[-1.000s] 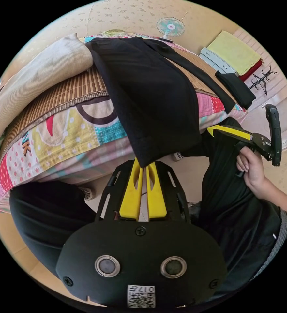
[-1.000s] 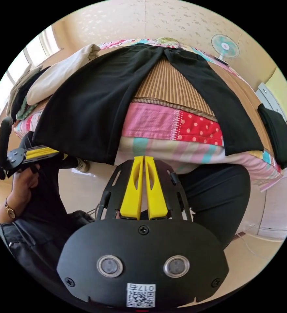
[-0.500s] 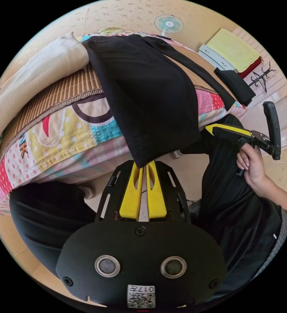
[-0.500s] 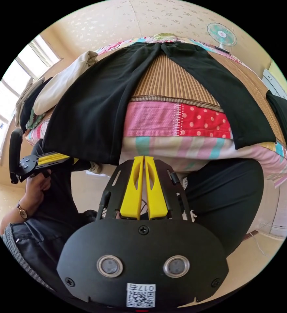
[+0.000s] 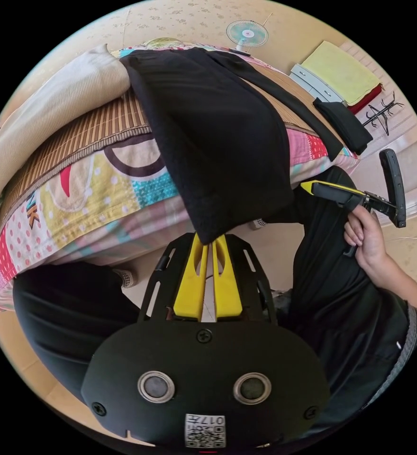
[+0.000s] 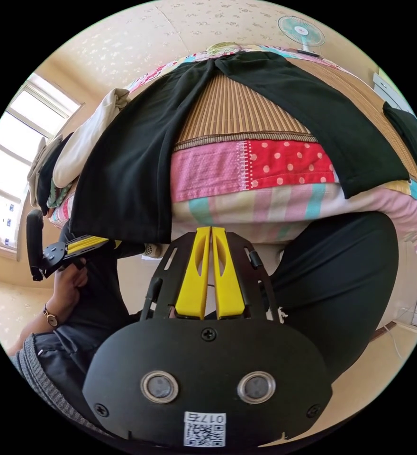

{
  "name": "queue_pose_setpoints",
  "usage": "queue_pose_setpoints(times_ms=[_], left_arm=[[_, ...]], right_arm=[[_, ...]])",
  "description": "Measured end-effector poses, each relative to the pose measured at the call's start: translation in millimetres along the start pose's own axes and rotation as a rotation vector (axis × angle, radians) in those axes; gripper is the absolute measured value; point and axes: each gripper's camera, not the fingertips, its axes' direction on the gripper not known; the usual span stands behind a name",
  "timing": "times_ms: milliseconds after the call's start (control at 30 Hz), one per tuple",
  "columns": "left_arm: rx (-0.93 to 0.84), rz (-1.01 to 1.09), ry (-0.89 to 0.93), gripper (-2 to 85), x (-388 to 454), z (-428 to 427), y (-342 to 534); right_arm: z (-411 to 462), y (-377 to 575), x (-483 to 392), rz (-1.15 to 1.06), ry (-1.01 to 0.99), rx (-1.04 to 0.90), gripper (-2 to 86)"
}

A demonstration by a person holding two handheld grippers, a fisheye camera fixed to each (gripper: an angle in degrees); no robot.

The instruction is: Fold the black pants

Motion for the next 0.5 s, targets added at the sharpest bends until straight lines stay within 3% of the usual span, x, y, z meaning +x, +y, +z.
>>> queue_pose_setpoints(times_ms=[500], left_arm=[[0.001,-0.006,0.01,-0.4,-6.1,1.0,-2.0]], right_arm=[[-3.3,-7.5,26.4,-0.011,0.001,-0.016,0.5]])
